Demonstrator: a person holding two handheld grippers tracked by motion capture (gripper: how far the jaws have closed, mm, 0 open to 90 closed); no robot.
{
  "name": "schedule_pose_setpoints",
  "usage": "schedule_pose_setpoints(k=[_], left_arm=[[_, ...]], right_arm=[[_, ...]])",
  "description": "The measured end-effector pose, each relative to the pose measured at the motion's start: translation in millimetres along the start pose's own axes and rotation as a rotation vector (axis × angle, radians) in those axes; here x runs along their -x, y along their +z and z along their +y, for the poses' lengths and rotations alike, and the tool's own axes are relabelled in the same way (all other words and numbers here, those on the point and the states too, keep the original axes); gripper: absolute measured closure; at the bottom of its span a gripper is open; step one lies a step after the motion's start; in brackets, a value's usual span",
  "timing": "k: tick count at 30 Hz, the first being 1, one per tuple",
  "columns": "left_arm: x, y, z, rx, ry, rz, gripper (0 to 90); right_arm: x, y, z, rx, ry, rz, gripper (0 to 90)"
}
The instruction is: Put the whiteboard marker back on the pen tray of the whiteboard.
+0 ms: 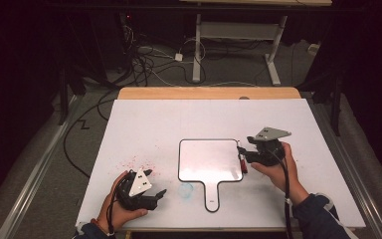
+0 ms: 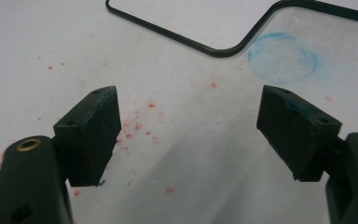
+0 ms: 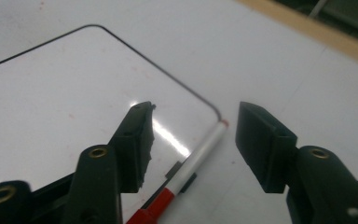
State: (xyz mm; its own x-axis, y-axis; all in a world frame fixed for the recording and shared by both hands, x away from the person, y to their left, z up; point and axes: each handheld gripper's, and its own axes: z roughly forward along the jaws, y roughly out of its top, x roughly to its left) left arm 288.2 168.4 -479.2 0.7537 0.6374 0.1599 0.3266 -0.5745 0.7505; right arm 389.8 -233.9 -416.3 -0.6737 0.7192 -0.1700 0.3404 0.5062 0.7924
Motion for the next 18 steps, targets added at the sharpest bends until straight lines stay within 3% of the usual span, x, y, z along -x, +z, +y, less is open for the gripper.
schedule_pose_setpoints(k=[5,6,8,13,18], left_arm=[[-0.4,0.0,0.6,0.001,-0.003,0.009,20.7],[-0.7,0.1,0.7,0.002,-0.003,0.009,20.7],[-1.1,0.8,1.1,0.002,-0.004,0.012,20.7],[-1.8,1.0,2.1,0.001,0.0,0.03,20.7],[-1.6,1.3,2.9,-0.003,0.004,0.043,20.5]], right_arm=[[0.7,-27.7,-6.4,0.116,-0.056,0.017,42.8],[0.1,-33.0,-9.3,0.132,-0.069,0.003,41.5],[0.0,-42.5,-16.2,0.152,-0.091,-0.022,39.2],[2.6,-62.9,-38.6,0.189,-0.09,-0.06,35.8],[1.5,-75.4,-56.9,0.192,-0.085,-0.057,32.2]])
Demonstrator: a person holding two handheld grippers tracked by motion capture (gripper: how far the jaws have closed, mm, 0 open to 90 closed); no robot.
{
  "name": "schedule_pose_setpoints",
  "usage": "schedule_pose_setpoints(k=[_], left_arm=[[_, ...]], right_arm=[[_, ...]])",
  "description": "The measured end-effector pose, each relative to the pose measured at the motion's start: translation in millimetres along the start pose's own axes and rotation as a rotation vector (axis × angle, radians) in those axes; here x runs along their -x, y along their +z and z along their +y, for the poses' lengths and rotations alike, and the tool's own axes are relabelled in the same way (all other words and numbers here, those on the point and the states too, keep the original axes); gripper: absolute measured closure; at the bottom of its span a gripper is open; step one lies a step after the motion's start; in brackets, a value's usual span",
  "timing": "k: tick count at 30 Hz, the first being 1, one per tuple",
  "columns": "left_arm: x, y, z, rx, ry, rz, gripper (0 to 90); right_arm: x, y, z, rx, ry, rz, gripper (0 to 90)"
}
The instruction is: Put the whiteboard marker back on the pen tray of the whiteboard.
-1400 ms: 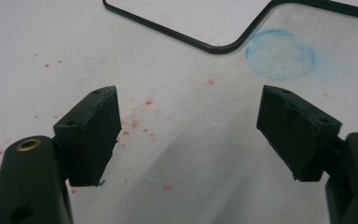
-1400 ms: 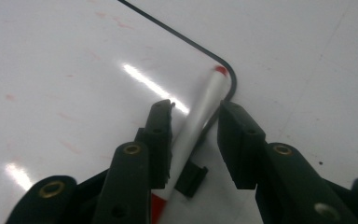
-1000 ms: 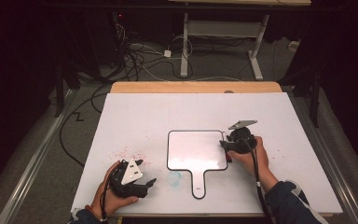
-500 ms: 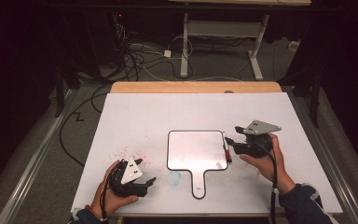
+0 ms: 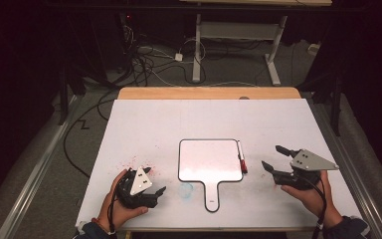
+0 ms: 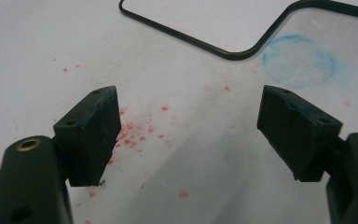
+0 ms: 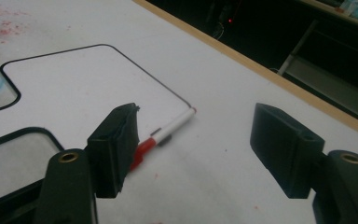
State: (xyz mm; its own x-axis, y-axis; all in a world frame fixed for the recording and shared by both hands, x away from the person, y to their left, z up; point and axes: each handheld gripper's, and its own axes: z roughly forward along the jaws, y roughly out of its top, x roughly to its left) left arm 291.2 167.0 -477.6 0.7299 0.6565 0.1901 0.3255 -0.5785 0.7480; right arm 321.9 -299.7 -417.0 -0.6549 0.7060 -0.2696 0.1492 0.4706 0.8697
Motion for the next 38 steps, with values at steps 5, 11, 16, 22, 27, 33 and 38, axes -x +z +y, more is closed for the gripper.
schedule_pose_setpoints(k=[5,11,16,22,27,33,38], left_arm=[[0.5,-0.8,-0.4,0.005,0.002,0.007,20.3],[1.2,-2.4,-0.4,0.019,0.018,0.017,20.4],[2.4,-3.4,0.4,0.022,0.028,0.019,20.0],[2.7,-2.6,1.2,0.023,0.031,0.018,19.9],[2.2,-1.9,1.2,0.019,0.029,0.018,19.9],[1.7,0.2,1.6,0.013,0.032,0.016,19.9],[1.0,1.4,2.5,0.013,0.033,0.014,19.9]], right_arm=[[-5.3,-11.7,-13.3,0.015,0.017,-0.024,29.0],[-14.3,-12.4,-33.7,-0.014,0.03,-0.01,26.5],[-19.1,-16.2,-30.3,-0.002,0.002,-0.024,27.0],[-19.5,-21.1,-26.9,0.021,-0.012,-0.038,27.2],[-17.5,-19.7,-27.4,0.021,-0.008,-0.036,27.1],[-15.2,-16.3,-30.7,0.004,-0.011,-0.036,27.1],[-15.7,-15.4,-31.0,0.001,-0.011,-0.036,27.2]])
